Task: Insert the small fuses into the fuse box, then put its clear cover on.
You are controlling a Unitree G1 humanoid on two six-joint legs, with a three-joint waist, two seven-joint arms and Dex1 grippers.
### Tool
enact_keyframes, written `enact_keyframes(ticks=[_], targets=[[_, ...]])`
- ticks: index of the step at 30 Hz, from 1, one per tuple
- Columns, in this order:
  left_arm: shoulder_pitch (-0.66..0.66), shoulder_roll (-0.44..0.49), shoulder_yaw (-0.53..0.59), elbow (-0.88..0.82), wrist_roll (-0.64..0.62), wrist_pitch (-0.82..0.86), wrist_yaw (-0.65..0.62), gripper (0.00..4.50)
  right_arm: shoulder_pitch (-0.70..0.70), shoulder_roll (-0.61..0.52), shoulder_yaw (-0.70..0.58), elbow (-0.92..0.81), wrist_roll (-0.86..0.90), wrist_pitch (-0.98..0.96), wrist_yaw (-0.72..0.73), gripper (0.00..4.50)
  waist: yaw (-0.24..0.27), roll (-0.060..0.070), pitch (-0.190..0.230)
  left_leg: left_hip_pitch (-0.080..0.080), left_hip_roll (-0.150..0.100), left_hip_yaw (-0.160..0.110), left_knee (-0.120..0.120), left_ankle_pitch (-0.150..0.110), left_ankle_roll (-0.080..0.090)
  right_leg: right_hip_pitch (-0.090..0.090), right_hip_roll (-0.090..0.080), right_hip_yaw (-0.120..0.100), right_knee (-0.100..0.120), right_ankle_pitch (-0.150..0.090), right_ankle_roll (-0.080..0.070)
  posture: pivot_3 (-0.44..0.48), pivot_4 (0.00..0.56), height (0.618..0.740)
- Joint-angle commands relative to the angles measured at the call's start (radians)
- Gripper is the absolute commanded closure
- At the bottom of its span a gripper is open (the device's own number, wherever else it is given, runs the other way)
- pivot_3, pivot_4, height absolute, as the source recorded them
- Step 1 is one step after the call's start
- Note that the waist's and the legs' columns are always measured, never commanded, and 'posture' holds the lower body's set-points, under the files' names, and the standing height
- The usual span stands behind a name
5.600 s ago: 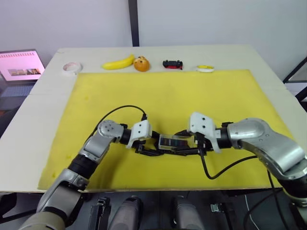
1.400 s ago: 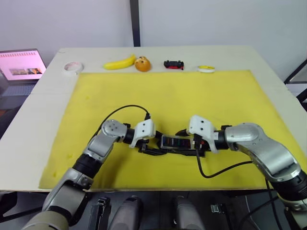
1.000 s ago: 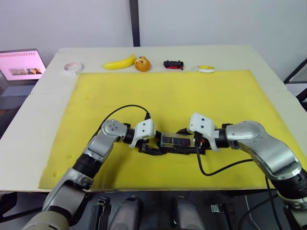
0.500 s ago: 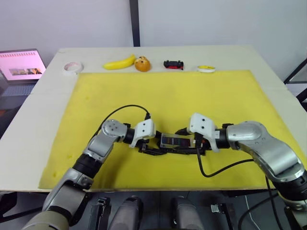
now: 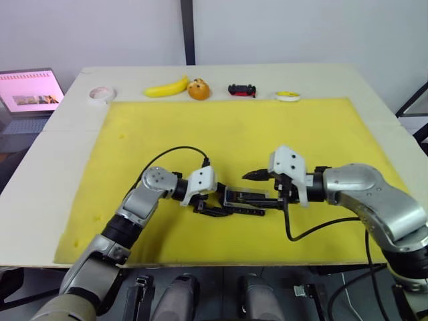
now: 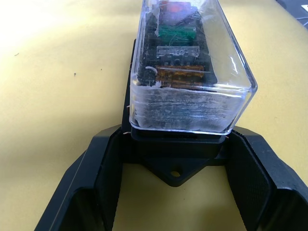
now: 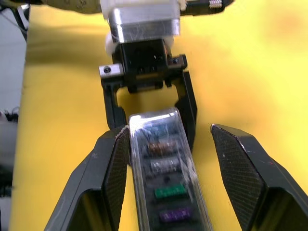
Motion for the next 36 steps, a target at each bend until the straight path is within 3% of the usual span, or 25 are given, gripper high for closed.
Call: enact_keyframes(ticks=[1, 5, 10, 19, 22, 31, 36], targets=[[-0.009, -0.010, 0.003, -0.006, 0.006, -0.006, 0.014, 1.97, 0.016, 0.037, -0.035, -0.014, 0.025, -0.044, -0.017, 2.50, 0.001, 0.000, 0.000, 0.000, 0.000, 0.000, 0.000, 0.000, 0.000, 0.000, 0.000, 0.000, 0.000, 0.000, 0.000, 0.000, 0.150, 0.740], [-0.009, -0.013, 0.002, -0.005, 0.008, -0.005, 0.016, 1.97, 0.056, 0.069, -0.014, -0.005, 0.013, -0.074, -0.033, 4.48, 0.001, 0.000, 0.000, 0.000, 0.000, 0.000, 0.000, 0.000, 0.000, 0.000, 0.000, 0.000, 0.000, 0.000, 0.000, 0.000, 0.150, 0.740], [-0.006, -0.015, 0.002, -0.012, 0.010, 0.000, 0.017, 1.97, 0.093, 0.094, 0.020, 0.001, -0.012, -0.080, -0.066, 4.48, 0.000, 0.000, 0.000, 0.000, 0.000, 0.000, 0.000, 0.000, 0.000, 0.000, 0.000, 0.000, 0.000, 0.000, 0.000, 0.000, 0.150, 0.740], [-0.005, -0.016, 0.001, -0.013, 0.010, 0.001, 0.018, 1.97, 0.130, 0.028, 0.155, 0.091, -0.138, -0.008, -0.105, 4.48, -0.001, 0.000, -0.002, 0.004, 0.000, 0.000, 0.000, 0.000, 0.001, 0.004, 0.000, 0.000, 0.000, 0.000, 0.000, 0.000, 0.150, 0.740], [-0.004, -0.015, -0.001, -0.009, 0.010, -0.003, 0.018, 1.97, 0.132, 0.038, 0.149, 0.091, -0.124, 0.029, -0.128, 4.48, -0.001, 0.000, -0.002, 0.016, 0.001, -0.001, -0.003, -0.002, 0.004, 0.017, 0.001, -0.001, -0.006, 0.000, 0.000, 0.000, 0.150, 0.740], [0.001, -0.025, -0.008, -0.018, 0.013, -0.010, 0.018, 1.97, 0.100, 0.088, 0.061, 0.122, -0.013, 0.215, -0.189, 4.48, 0.000, -0.001, -0.004, 0.016, 0.001, -0.002, -0.003, -0.002, 0.004, 0.019, 0.001, -0.002, -0.006, 0.000, 0.000, 0.000, 0.150, 0.740], [-0.001, -0.025, -0.008, -0.014, 0.015, -0.011, 0.018, 1.97, 0.079, 0.099, 0.070, 0.135, -0.019, 0.217, -0.205, 4.48, -0.001, -0.001, -0.005, 0.016, 0.001, -0.002, -0.003, -0.002, 0.004, 0.019, 0.001, -0.002, -0.006, 0.000, 0.000, 0.000, 0.150, 0.740]])
